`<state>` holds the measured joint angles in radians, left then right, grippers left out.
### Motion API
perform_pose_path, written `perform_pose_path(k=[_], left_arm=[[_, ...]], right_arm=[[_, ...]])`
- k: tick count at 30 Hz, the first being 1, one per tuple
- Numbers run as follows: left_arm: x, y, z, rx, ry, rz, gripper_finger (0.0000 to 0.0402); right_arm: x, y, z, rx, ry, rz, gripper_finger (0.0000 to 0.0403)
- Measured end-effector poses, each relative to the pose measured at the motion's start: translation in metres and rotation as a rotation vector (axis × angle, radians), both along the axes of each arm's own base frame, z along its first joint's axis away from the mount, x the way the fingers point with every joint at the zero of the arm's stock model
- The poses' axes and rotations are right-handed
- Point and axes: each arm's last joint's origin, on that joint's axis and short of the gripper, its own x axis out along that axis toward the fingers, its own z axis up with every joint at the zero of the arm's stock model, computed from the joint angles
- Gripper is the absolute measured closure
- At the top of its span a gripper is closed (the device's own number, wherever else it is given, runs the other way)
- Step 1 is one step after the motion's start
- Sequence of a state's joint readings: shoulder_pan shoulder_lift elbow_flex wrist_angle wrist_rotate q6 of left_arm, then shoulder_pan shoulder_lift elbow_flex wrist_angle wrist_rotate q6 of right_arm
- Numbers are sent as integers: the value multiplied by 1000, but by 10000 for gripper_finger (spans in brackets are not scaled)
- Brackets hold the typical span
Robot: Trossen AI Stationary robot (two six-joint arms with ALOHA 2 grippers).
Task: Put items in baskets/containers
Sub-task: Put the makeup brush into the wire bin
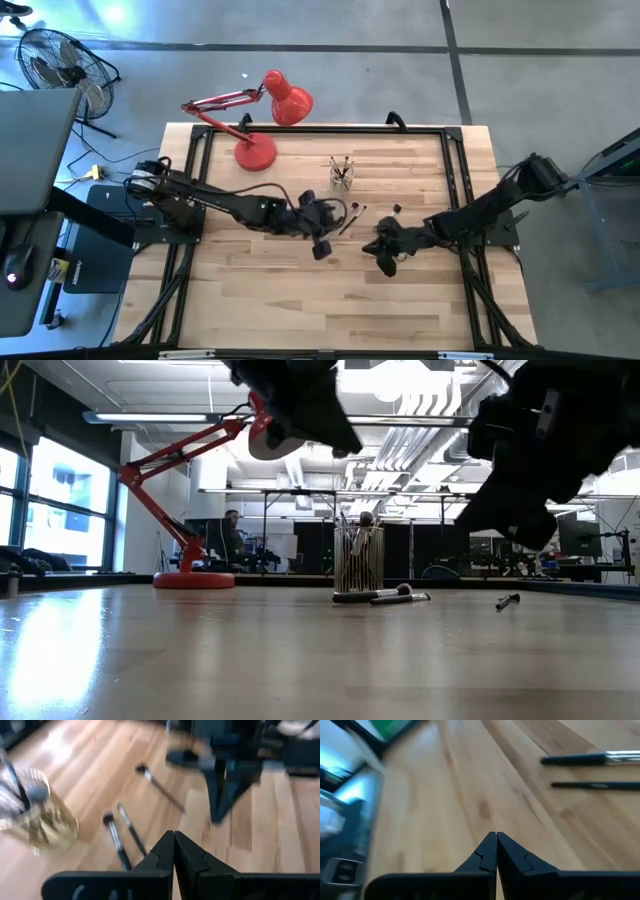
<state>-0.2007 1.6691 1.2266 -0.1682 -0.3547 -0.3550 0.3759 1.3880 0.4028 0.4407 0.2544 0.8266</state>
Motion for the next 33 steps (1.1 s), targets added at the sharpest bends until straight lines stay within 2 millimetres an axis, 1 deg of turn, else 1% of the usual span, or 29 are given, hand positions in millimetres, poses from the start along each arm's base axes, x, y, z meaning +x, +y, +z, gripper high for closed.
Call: perform_pose_path(k=[4, 7, 9, 11, 14, 16, 17, 18, 21, 24, 27, 30, 32, 33], left_arm=[[-7, -12, -6, -42, 64, 12, 401], [-11, -17, -10, -60, 104, 18, 401], [-13, -19, -11, -61, 124, 21, 401], [-14, -18, -14, -30, 143, 9, 401], [-20, -16, -26, 0, 198, -37, 402], [-29, -9, -33, 1, 226, -46, 401], [-32, -7, -35, -10, 209, -48, 401], [-35, -3, -37, -22, 183, -47, 401], [-57, 10, -47, -25, 153, -33, 401], [-80, 24, -49, -48, 83, -23, 401], [-103, 36, -54, -57, 71, -19, 401], [-116, 46, -55, -32, 57, -34, 401], [-124, 52, -58, -2, 78, -48, 401], [-124, 54, -58, 7, 79, -59, 401]], right_arm=[[3, -5, 18, -82, 241, -47, 403], [2, -14, 40, -109, 413, -204, 403], [1, -21, 56, -126, 499, -302, 403], [1, -28, 70, -157, 575, -336, 403], [6, -36, 89, -184, 618, -350, 403], [10, -41, 98, -182, 613, -393, 403], [13, -43, 101, -185, 600, -416, 403], [16, -44, 103, -181, 591, -433, 403], [25, -50, 100, -150, 610, -475, 403], [37, -52, 86, -97, 687, -478, 403], [49, -50, 72, -52, 776, -493, 403], [58, -48, 64, -45, 859, -552, 403], [59, -50, 61, -55, 906, -618, 403], [58, -51, 59, -58, 925, -658, 403]])
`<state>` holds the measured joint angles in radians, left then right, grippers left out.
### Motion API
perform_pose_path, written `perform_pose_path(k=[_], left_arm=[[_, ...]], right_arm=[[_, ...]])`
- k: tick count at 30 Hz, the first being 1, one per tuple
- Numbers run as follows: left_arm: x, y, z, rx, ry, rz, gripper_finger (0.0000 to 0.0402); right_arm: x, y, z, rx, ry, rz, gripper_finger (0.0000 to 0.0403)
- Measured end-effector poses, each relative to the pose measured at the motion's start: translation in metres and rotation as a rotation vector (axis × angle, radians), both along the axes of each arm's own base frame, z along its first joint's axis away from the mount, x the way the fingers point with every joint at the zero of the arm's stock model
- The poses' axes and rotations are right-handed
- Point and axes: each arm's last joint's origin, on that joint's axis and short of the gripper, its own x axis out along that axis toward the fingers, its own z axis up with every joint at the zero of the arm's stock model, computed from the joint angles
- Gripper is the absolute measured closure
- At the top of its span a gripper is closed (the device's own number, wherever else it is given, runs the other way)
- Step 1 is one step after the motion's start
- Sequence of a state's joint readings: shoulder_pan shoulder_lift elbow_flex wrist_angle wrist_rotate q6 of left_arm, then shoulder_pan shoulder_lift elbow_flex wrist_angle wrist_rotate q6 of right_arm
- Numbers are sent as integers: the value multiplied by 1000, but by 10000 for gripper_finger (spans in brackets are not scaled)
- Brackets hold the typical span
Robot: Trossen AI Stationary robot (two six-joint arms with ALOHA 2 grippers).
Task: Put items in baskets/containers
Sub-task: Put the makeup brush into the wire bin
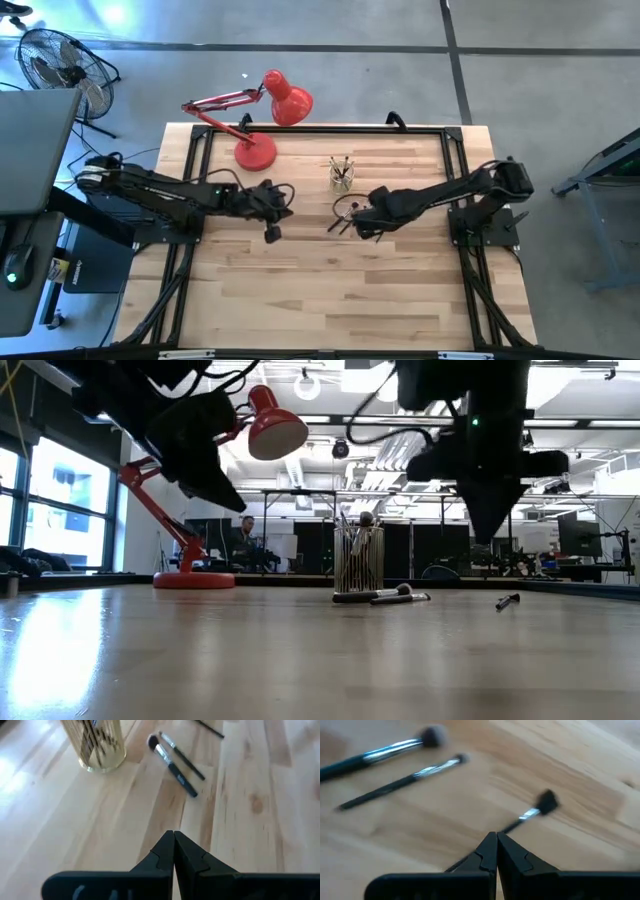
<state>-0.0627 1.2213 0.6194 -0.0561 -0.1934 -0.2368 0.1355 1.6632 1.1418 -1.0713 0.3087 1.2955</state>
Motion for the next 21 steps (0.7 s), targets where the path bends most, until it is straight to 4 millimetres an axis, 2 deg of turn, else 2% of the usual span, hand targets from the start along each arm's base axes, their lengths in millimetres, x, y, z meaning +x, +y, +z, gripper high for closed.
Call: perform_pose_path(k=[7, 10, 16, 21], left_arm=[[0, 15, -1, 9, 12, -81, 401], [0, 19, -1, 16, 16, -115, 401], [0, 24, -1, 25, 17, -105, 401], [0, 22, -1, 4, 15, -137, 401]], right_arm=[[-20, -15, -14, 3, 79, -335, 384], [-28, -19, -23, 27, 96, -408, 366], [-35, -24, -42, 25, 75, -481, 325], [-37, -24, -53, 18, 28, -448, 298]])
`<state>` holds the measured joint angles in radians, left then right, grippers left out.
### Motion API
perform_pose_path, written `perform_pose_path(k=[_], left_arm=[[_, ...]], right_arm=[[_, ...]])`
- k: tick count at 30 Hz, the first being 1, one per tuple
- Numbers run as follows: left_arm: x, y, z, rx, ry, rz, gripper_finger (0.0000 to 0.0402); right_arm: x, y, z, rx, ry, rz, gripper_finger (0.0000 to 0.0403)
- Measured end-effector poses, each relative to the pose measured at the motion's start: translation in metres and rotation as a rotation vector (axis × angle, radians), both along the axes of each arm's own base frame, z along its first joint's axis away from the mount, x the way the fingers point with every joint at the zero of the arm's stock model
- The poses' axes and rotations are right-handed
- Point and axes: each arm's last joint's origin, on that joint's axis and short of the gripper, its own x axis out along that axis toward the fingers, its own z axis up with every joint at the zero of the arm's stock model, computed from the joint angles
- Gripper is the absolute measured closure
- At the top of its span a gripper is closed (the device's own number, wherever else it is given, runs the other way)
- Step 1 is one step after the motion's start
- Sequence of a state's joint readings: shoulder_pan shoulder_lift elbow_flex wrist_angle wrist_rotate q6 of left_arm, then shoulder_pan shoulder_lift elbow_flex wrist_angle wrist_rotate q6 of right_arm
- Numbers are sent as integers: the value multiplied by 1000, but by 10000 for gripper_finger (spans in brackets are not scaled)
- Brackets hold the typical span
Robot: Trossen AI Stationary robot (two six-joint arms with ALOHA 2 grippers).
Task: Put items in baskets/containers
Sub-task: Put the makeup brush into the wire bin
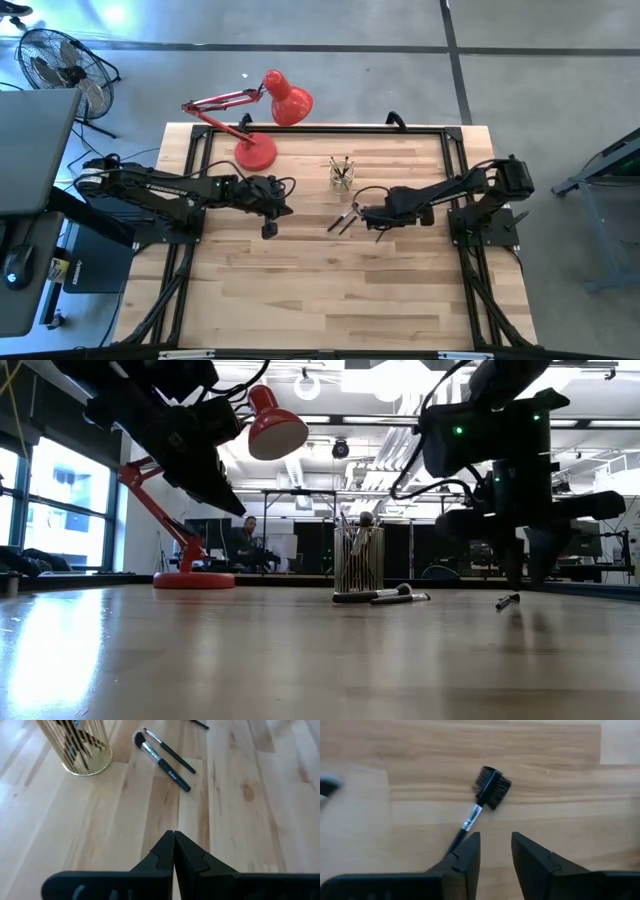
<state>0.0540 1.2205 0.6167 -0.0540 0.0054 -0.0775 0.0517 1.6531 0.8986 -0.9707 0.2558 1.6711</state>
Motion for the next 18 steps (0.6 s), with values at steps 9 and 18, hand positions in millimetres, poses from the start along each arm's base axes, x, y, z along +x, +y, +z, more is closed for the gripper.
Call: perform_pose_path(k=[9, 18], left_arm=[[0, -1, 0, -3, -1, -8, 401], [1, 0, 1, -88, -16, 86, 401]], right_arm=[[-3, -3, -1, 3, 73, 162, 279], [0, -19, -2, 58, 19, 28, 278]])
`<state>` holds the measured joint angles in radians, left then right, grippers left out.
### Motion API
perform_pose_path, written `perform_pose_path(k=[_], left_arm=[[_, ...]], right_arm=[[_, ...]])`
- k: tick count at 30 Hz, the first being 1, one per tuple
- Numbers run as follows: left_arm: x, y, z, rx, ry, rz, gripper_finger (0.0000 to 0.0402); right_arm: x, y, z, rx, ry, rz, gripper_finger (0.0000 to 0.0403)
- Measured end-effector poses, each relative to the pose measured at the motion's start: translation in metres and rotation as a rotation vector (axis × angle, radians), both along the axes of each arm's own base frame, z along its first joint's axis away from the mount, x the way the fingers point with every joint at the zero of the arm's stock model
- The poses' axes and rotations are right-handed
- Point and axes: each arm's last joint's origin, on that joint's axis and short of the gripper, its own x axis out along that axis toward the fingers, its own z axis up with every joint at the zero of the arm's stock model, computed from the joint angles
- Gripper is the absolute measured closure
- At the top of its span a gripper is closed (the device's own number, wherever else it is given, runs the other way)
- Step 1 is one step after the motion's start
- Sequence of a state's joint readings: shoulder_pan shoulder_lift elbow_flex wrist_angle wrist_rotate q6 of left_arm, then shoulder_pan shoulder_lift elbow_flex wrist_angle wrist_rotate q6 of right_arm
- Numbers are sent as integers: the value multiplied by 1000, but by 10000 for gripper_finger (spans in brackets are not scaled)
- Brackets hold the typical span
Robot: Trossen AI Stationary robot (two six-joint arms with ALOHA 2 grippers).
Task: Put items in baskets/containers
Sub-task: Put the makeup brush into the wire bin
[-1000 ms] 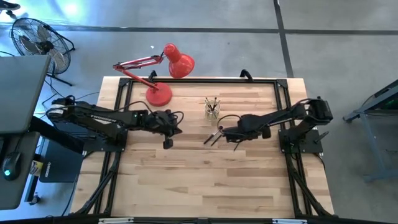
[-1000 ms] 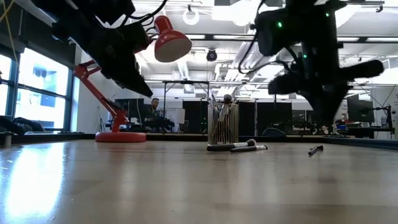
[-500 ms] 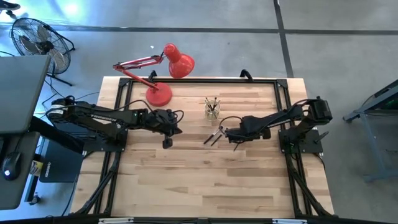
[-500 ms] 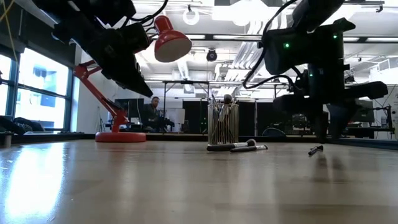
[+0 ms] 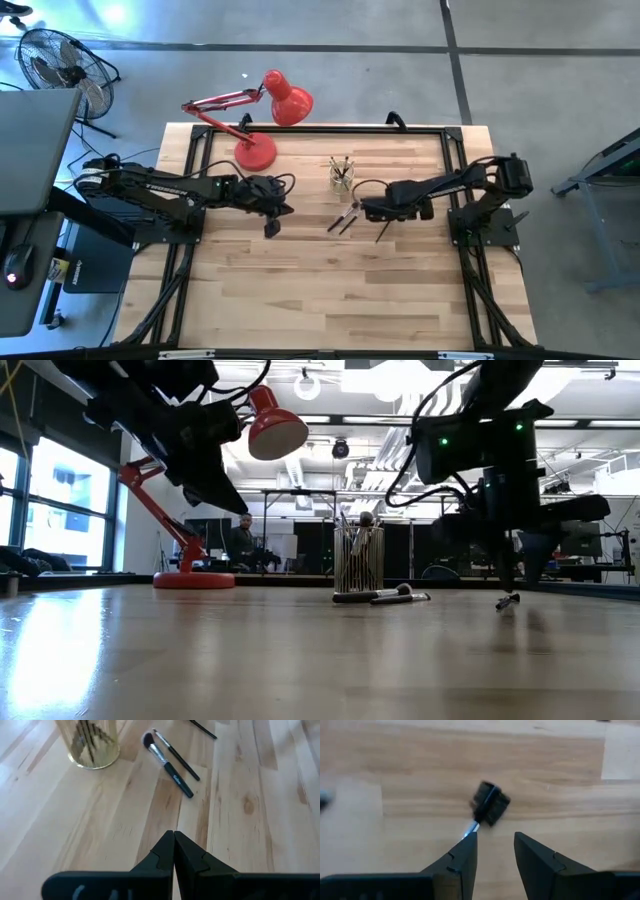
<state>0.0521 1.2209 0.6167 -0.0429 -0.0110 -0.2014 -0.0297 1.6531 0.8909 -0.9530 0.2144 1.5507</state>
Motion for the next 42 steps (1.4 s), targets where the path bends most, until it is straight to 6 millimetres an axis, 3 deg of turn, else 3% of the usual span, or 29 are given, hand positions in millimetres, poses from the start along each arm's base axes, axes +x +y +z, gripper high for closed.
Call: perform_pose_path(k=[12, 21, 25, 32, 35, 42], left_arm=[[3, 1, 4, -60, -50, 76, 401], [2, 1, 3, -56, -48, 74, 401], [3, 1, 4, -27, -49, 54, 401], [3, 2, 4, 26, -50, 48, 401], [3, 2, 4, 27, -53, 50, 401], [3, 2, 4, 7, -55, 60, 401]], right_arm=[[5, -19, -8, -21, -105, -38, 279], [-10, -16, -28, 20, -122, -38, 279], [-7, -15, -28, 8, -120, 81, 299], [6, -9, -27, -36, -178, 322, 391], [11, -3, -27, -44, -210, 411, 385], [25, 5, -21, -71, -311, 438, 397]])
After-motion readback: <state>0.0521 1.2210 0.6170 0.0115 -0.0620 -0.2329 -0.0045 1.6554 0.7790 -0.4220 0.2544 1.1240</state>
